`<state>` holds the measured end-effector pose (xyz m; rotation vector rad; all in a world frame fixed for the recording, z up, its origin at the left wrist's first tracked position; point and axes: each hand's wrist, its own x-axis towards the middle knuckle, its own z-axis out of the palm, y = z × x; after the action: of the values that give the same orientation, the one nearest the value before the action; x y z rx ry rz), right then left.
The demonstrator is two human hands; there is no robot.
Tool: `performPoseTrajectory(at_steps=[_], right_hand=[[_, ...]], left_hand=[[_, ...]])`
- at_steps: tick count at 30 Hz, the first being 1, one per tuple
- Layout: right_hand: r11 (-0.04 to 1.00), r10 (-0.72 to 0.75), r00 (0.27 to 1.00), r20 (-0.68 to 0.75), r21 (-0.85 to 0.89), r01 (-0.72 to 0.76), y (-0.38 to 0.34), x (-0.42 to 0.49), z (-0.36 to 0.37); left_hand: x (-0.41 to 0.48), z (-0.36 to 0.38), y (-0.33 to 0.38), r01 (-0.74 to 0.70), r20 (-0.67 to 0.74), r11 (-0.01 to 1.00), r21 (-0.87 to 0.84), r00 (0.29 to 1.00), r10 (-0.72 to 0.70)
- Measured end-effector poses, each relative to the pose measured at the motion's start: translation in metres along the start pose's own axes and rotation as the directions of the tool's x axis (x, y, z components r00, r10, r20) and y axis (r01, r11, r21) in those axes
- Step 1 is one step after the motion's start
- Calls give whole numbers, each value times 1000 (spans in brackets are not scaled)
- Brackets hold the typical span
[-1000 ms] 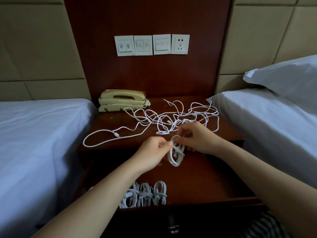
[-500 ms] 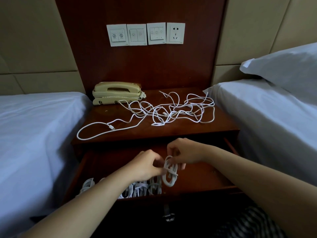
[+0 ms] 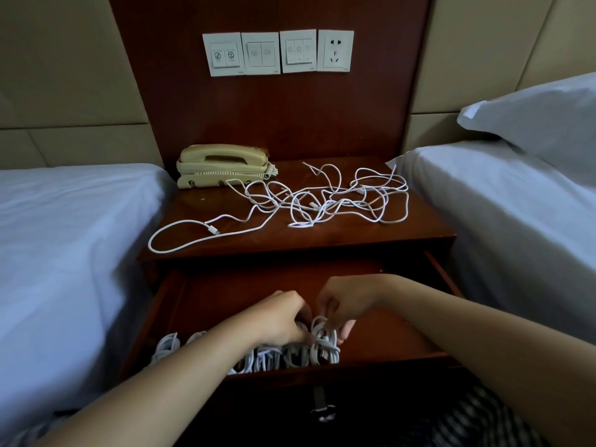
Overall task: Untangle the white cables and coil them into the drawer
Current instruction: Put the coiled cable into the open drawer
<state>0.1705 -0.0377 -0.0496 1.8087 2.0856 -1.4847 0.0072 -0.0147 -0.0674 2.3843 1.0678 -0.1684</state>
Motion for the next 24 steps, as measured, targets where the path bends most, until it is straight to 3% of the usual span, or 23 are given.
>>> performPoseTrajectory(at_steps=[6,13,16,21,24], right_hand=[[999,13,1000,4,-51,-13,-4,-4,-9],[982,-152,958,-244,-147,119,-12,-9,-38],[973,-211,877,-432,-174,149,-16,-5,-53],[980,-197,639,-744,-144,135,-21,10,-72],[986,-163,622,-766,-119,113,-18,25,-76]], left_hand=[[-1,-19,1,-28,-18,999,20,999,29],[-4,-71,-17,-43,-164,999,-24,986,38],[-3,-90,-26,-24,-262,999,-30,965,16],[10,-105,-41,41,-517,995,-90,852,-82],[21,-104,-47,108,-578,987,-115,801,-155]])
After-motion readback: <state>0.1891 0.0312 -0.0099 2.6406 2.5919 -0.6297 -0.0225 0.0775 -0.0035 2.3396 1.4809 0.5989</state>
